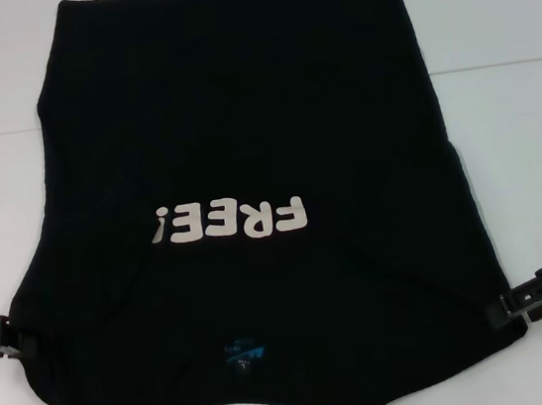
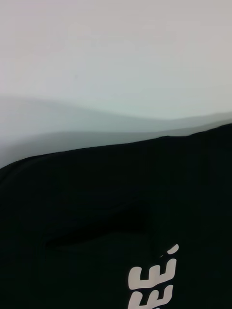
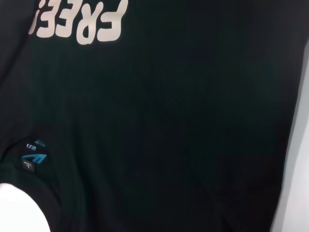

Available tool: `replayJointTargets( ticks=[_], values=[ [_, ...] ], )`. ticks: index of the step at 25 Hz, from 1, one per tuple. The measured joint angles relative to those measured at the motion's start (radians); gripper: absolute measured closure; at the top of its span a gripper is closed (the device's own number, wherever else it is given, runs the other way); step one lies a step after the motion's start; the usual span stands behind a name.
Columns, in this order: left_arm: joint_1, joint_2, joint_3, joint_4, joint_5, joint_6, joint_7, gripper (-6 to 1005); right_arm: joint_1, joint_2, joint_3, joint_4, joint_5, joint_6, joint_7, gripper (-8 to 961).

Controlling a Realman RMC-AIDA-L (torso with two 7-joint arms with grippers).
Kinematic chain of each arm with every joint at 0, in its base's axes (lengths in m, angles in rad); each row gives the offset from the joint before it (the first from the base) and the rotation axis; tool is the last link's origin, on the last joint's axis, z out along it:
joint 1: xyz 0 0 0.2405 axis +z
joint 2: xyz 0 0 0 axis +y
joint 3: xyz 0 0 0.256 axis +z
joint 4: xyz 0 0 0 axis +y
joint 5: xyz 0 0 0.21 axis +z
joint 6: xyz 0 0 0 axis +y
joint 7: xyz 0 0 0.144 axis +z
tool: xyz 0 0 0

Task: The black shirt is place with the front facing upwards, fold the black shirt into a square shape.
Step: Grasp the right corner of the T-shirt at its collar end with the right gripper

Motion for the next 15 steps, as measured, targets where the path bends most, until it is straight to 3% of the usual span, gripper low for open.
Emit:
replayJointTargets(
  ticks=[15],
  values=[
    [0.000,0.002,0.000,-0.001,-0.010,-0.001,0.000,972,0.014,0.000,0.000,0.030,0.014,0.000,-0.006,120]
  ],
)
